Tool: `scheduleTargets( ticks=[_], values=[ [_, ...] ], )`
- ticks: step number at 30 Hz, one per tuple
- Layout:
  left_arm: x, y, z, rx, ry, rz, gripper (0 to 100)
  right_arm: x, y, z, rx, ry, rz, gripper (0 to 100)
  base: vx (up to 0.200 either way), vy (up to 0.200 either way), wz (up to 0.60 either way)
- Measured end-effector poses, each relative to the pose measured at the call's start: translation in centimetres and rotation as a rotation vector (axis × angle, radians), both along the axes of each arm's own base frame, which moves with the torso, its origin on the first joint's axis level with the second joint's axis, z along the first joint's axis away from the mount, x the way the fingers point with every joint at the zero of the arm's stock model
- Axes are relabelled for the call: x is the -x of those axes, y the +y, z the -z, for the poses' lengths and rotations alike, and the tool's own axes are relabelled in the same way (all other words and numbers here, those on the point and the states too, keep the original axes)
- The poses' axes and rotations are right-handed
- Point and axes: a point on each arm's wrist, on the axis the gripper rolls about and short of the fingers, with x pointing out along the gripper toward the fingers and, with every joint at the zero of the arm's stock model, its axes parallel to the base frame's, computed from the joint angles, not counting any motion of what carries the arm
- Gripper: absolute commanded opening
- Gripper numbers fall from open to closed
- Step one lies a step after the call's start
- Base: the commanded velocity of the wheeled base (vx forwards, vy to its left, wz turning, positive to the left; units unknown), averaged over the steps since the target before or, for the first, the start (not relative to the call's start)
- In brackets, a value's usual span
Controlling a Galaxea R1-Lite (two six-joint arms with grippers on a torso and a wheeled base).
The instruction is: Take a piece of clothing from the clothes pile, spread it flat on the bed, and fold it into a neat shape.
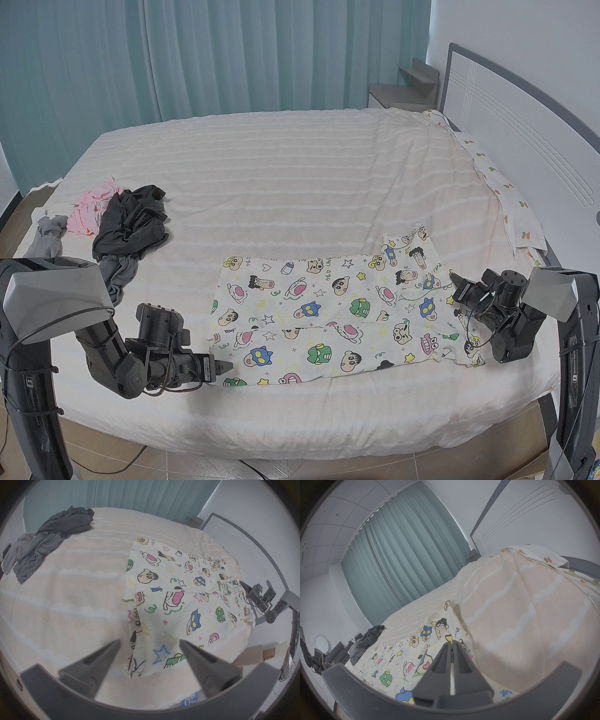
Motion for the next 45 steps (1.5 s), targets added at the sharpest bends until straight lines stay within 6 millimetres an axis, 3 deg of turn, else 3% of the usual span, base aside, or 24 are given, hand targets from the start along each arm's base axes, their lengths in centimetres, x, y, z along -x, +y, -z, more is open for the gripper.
scheduleTargets(
  ticks=[6, 14, 27, 34, 45],
  values=[
    [0.1, 0.4, -0.2, 0.015, 0.006, -0.031, 100, 0.0, 0.0, 0.0, 0.000, 0.002, 0.000, 0, 0.000, 0.000, 0.00],
    [1.0, 1.0, -1.7, 0.168, 0.016, -0.143, 100, 0.1, -0.1, -0.4, -0.004, -0.004, -0.007, 0, 0.000, 0.000, 0.00],
    [4.4, 1.6, -1.8, 0.200, 0.032, -0.146, 100, 3.2, 0.5, -2.3, -0.065, 0.098, -0.209, 0, 0.000, 0.000, 0.00],
    [5.3, 0.7, -1.6, 0.238, 0.078, -0.154, 100, 3.9, 0.4, -3.2, -0.083, 0.178, -0.230, 0, 0.000, 0.000, 0.00],
    [6.5, -1.0, -1.6, 0.278, 0.129, -0.139, 100, 5.6, 0.1, -5.7, -0.097, 0.166, -0.319, 0, 0.000, 0.000, 0.00]
  ],
)
